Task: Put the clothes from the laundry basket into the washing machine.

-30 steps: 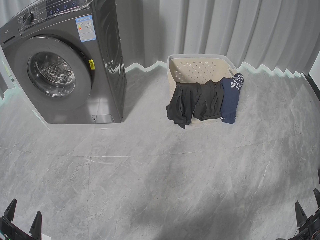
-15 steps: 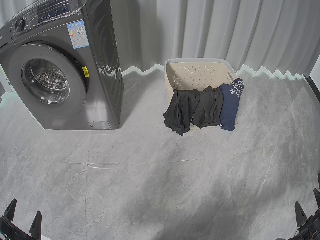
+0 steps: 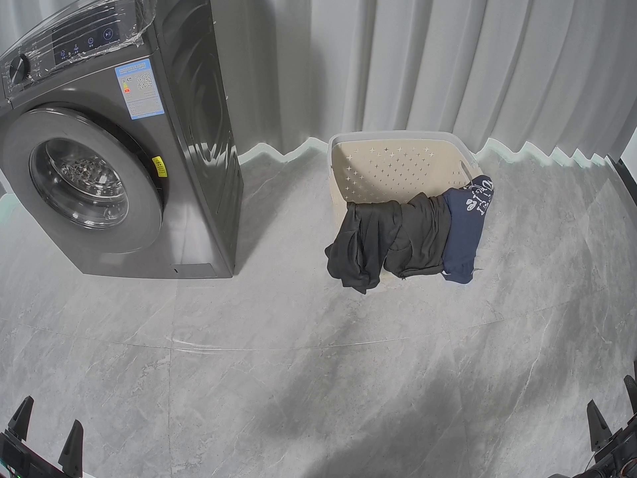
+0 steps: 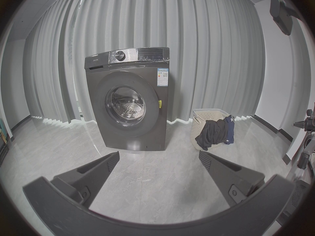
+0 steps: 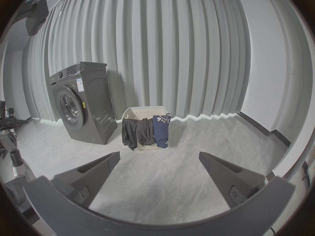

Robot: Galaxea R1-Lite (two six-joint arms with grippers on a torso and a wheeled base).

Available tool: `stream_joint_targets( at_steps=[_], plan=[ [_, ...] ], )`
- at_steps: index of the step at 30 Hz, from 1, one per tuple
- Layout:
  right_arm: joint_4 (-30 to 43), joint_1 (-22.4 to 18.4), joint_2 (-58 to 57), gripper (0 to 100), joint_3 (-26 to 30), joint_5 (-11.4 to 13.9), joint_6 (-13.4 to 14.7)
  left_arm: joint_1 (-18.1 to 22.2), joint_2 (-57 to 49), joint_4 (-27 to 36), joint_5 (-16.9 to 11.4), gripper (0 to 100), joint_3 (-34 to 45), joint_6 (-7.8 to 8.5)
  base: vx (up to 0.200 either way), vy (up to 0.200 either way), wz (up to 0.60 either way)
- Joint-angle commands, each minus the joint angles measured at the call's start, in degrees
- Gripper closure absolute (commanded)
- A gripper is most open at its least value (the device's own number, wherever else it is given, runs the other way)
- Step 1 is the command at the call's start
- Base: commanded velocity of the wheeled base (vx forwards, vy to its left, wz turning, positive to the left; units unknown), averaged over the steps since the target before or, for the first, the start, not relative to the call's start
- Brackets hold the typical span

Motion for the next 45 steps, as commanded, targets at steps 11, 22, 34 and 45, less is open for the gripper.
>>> stream_joint_targets(
  at_steps=[11, 22, 34, 45],
  plan=[
    [-0.01, 0.07, -0.94, 0, 0.92, 0.04, 0.0, 0.0, -0.95, 0.0, 0.02, 0, 0.92, -0.21, 0.0, -0.2, 0.0],
    [-0.01, 0.07, -0.94, 0, 0.92, 0.04, 0.0, 0.0, -0.95, 0.0, 0.02, 0, 0.92, -0.39, 0.0, -0.145, 0.0],
    [-0.01, 0.07, -0.94, 0, 0.92, 0.04, 0.0, 0.0, -0.95, 0.0, 0.02, 0, 0.92, -0.3, 0.0, 0.0, 0.0],
    [-0.01, 0.07, -0.94, 0, 0.92, 0.04, 0.0, 0.0, -0.95, 0.0, 0.02, 0, 0.92, -0.39, 0.0, -0.2, 0.0]
  ],
)
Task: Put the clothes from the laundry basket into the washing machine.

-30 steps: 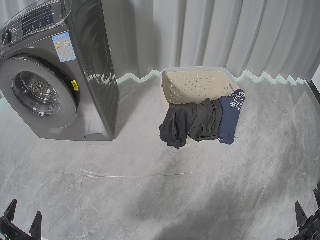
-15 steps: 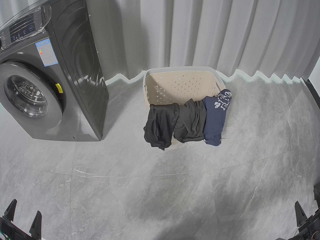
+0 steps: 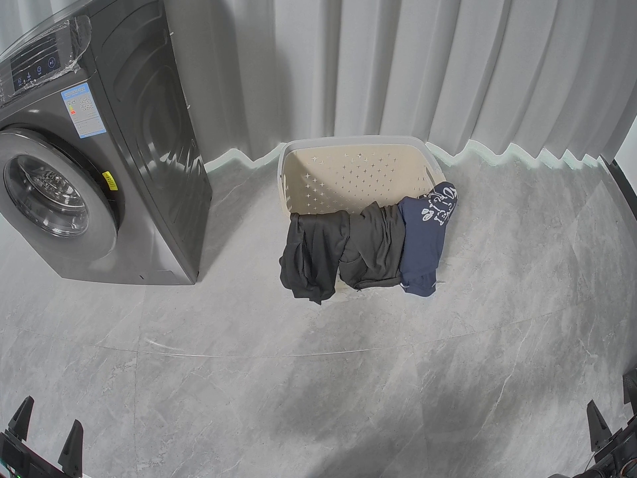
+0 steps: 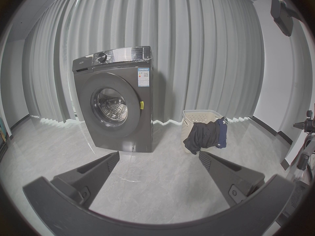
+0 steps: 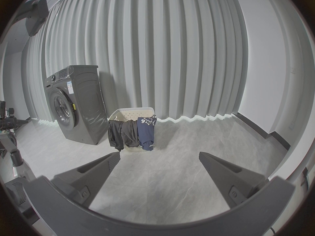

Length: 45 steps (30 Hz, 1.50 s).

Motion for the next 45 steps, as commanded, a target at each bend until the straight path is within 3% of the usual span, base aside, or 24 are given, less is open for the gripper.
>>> stream_joint_targets(
  at_steps=[1, 19, 31, 40, 45],
  plan=[
    [-0.01, 0.04, -0.93, 0, 0.92, 0.01, 0.0, 0.02, -0.95, 0.0, -0.01, 0, 0.92, -0.01, 0.0, -0.2, 0.0],
    [-0.01, 0.04, -0.93, 0, 0.92, 0.01, 0.0, 0.02, -0.95, 0.0, -0.09, 0, 0.92, 0.16, 0.0, -0.033, 0.0],
    [-0.01, 0.04, -0.93, 0, 0.92, 0.01, 0.0, -0.06, -0.95, 0.0, -0.09, 0, 0.92, 0.25, 0.2, 0.0, 0.0],
    [-0.01, -0.04, -0.93, 0, 0.92, 0.01, 0.0, -0.06, -0.95, 0.0, -0.18, 0, 0.92, 0.34, 0.0, 0.0, 0.0],
    [-0.01, 0.04, -0.93, 0, 0.92, 0.01, 0.0, 0.02, -0.95, 0.0, -0.09, 0, 0.92, 0.43, 0.0, 0.2, 0.0]
  ],
)
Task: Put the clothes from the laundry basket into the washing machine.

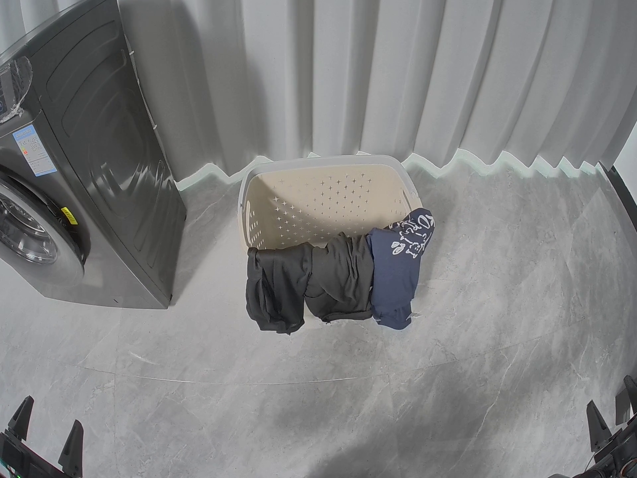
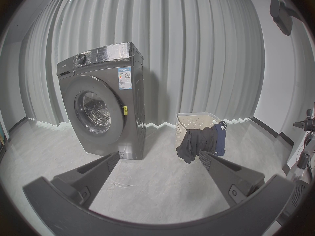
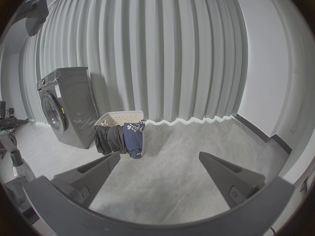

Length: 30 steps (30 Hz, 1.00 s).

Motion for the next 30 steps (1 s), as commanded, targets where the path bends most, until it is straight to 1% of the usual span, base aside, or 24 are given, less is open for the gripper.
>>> stream_joint_targets(
  at_steps=[1, 10, 30],
  plan=[
    [0.02, 0.04, -0.93, 0, 0.92, 0.01, 0.0, 0.1, -0.95, 0.0, 0.02, 0, 0.92, 0.03, 0.0, 0.2, 0.0],
    [0.02, 0.04, -0.93, 0, 0.92, 0.01, 0.0, 0.1, -0.95, 0.0, 0.02, 0, 0.92, -0.06, 0.0, 0.0, 0.0],
    [0.02, 0.04, -0.93, 0, 0.92, 0.01, 0.0, 0.1, -0.95, 0.0, 0.02, 0, 0.92, -0.06, 0.2, 0.0, 0.0]
  ],
)
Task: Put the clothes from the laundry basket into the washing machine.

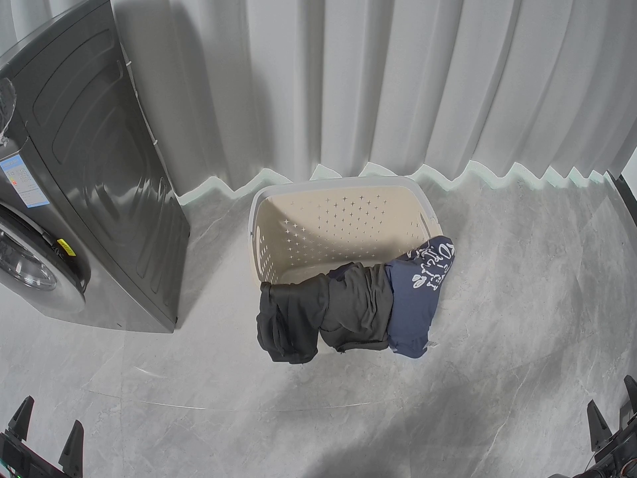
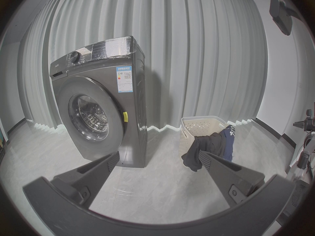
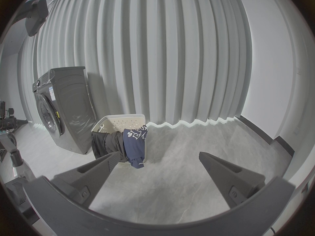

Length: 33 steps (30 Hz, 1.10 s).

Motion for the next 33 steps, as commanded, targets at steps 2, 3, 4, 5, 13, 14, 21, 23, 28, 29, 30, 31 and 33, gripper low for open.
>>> stream_joint_targets(
  at_steps=[2, 3, 4, 5, 13, 14, 21, 23, 28, 29, 30, 31, 33],
  plan=[
    [-0.03, 0.02, -0.93, 0, 0.92, 0.04, 0.0, 0.05, -0.95, 0.0, 0.06, 0, 0.92, -0.04, 0.1, 0.0, 0.0],
    [-0.03, 0.02, -0.93, 0, 0.92, 0.04, 0.0, 0.05, -0.95, 0.0, 0.06, 0, 0.92, -0.04, 0.0, 0.0, 0.0],
    [-0.03, 0.02, -0.93, 0, 0.92, 0.04, 0.0, 0.05, -0.95, 0.0, 0.06, 0, 0.92, -0.04, 0.0, 0.0, 0.0],
    [-0.03, 0.02, -0.93, 0, 0.92, 0.04, 0.0, -0.04, -0.95, 0.0, 0.06, 0, 0.92, -0.04, 0.0, 0.0, 0.0],
    [-0.03, 0.02, -0.93, 0, 0.92, 0.04, 0.0, -0.04, -0.95, 0.0, 0.06, 0, 0.92, -0.13, 0.0, -0.15, 0.0],
    [-0.03, 0.02, -0.93, 0, 0.92, 0.04, 0.0, 0.05, -0.95, 0.0, 0.06, 0, 0.92, -0.13, 0.0, -0.2, 0.0],
    [-0.03, 0.02, -0.93, 0, 0.92, 0.04, 0.0, 0.05, -0.95, 0.0, 0.06, 0, 0.92, -0.13, 0.0, -0.057, 0.0],
    [-0.03, 0.02, -0.93, 0, 0.92, 0.04, 0.0, -0.04, -0.95, 0.0, 0.06, 0, 0.92, -0.13, 0.0, 0.0, 0.0],
    [-0.03, 0.02, -0.93, 0, 0.92, 0.04, 0.0, 0.05, -0.95, 0.0, 0.06, 0, 0.92, -0.13, 0.12, 0.0, 0.0],
    [-0.03, 0.02, -0.93, 0, 0.92, 0.04, 0.0, 0.05, -0.95, 0.0, 0.06, 0, 0.92, -0.13, 0.2, 0.0, 0.0],
    [-0.03, 0.02, -0.93, 0, 0.92, 0.04, 0.0, 0.05, -0.95, 0.0, 0.06, 0, 0.92, -0.13, 0.2, 0.0, 0.0],
    [-0.03, 0.02, -0.93, 0, 0.92, 0.04, 0.0, 0.05, -0.95, 0.0, 0.06, 0, 0.92, -0.21, 0.2, 0.0, 0.0],
    [-0.03, 0.02, -0.93, 0, 0.92, 0.04, 0.0, 0.05, -0.95, 0.0, 0.06, 0, 0.92, -0.21, 0.2, 0.0, 0.0]
  ],
)
